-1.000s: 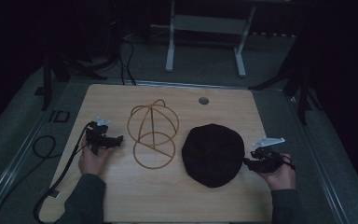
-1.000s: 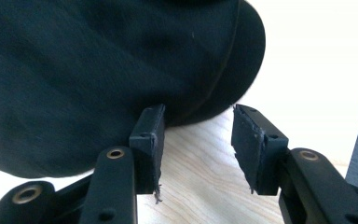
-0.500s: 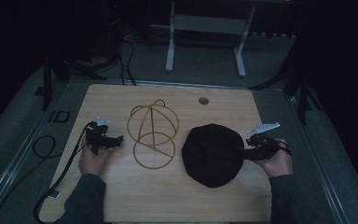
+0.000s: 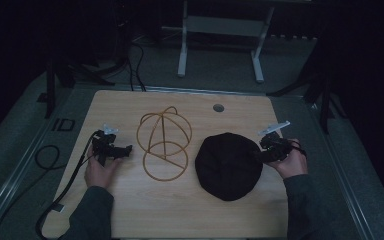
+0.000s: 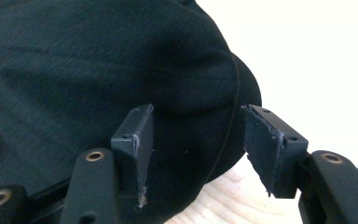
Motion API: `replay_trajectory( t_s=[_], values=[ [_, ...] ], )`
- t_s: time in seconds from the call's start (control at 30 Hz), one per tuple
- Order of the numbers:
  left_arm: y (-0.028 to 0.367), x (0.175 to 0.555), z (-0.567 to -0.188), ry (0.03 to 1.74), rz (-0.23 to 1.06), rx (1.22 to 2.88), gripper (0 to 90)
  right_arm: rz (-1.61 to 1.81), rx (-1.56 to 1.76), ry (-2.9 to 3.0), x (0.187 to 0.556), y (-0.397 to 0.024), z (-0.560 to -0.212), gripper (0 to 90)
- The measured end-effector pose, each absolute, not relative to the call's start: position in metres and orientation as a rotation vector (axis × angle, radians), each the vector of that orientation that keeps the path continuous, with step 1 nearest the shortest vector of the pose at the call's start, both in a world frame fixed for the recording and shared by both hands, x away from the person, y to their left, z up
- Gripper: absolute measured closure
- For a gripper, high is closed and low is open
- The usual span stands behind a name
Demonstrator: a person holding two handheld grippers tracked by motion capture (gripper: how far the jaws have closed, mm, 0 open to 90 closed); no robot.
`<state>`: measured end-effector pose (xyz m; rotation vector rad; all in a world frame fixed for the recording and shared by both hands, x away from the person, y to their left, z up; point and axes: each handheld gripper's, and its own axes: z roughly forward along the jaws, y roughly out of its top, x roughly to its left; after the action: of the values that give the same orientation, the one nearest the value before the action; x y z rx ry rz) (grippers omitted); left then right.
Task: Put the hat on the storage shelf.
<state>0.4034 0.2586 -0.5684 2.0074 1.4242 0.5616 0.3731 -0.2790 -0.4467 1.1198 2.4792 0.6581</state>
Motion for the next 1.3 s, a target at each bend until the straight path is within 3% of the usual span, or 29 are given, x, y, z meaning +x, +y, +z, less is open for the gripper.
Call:
replay_trajectory(
  t_s=[0.37, 0.9, 1.17, 1.3],
  values=[
    [0.259, 0.403, -0.568, 1.425, 0.562, 2.007, 2.4, 0.608, 1.123, 2.506, 0.402, -0.268, -0.449, 41.0],
    [0.259, 0.404, -0.568, 1.425, 0.562, 2.008, 2.4, 0.460, 1.180, 2.576, 0.437, -0.254, -0.479, 42.8],
    [0.259, 0.404, -0.568, 1.424, 0.562, 2.008, 2.4, 0.436, 1.234, 2.622, 0.444, -0.252, -0.487, 62.9],
    [0.258, 0.404, -0.568, 1.424, 0.562, 2.008, 2.4, 0.431, 1.230, 2.618, 0.443, -0.250, -0.493, 66.5]
  ],
)
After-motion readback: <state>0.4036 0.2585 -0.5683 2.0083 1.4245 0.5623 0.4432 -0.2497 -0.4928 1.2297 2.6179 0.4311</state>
